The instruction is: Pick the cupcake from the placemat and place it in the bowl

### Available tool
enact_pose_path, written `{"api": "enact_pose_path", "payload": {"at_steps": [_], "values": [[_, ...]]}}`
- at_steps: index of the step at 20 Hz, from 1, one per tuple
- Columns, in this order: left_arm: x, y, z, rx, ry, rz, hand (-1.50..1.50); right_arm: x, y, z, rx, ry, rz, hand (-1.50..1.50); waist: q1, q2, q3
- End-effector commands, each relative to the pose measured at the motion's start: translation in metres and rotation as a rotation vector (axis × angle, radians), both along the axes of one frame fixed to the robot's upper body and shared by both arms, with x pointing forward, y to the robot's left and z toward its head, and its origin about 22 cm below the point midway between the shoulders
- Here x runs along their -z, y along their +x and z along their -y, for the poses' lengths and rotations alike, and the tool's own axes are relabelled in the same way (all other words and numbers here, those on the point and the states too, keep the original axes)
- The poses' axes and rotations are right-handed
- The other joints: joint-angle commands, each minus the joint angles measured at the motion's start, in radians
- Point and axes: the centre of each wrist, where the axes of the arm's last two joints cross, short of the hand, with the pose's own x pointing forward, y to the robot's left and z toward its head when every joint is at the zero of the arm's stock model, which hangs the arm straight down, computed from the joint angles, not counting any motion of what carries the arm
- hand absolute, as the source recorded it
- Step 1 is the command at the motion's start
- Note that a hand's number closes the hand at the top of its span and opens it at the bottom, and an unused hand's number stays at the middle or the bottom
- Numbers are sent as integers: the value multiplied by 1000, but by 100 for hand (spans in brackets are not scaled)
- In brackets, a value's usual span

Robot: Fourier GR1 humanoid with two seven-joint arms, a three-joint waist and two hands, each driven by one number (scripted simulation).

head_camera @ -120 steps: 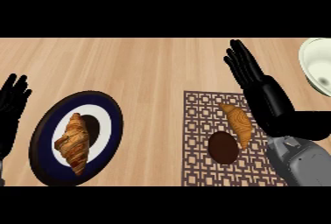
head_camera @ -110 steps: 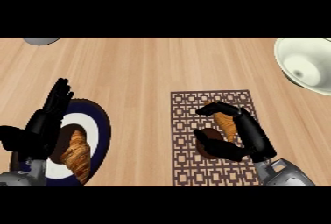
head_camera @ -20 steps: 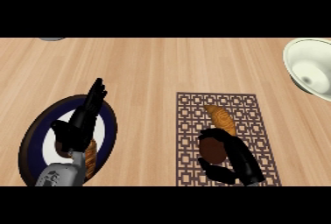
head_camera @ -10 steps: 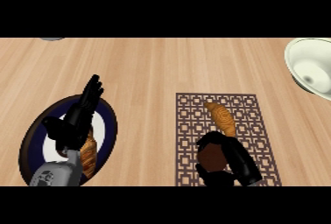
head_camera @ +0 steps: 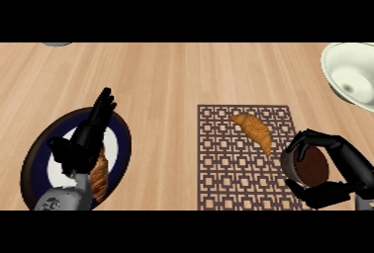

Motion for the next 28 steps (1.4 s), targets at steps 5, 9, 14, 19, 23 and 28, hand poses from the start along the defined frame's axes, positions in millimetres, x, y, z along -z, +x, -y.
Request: {"api": "enact_pose_path", "payload": {"at_steps": [5,9,14,19,23,28], "values": [[-8,5,7,-15,-6,14,0,-88,-9,15,67,21,330,150,-2,-1,-1],[-2,2,-6,5,-12,16,0,-142,-19,26,153,-41,368,150,3,0,-1],[-9,-1,10,21,6,10,0,-186,-23,19,245,-121,354,150,11,0,-1],[-7,14,12,2,-3,6,0,-216,3,20,324,-114,345,150,13,3,-1],[-1,-3,10,28,2,11,0,-223,32,31,387,-141,328,150,21,3,0],[-6,5,1,6,-5,20,0,-239,53,62,425,-157,295,150,17,3,0]]}}
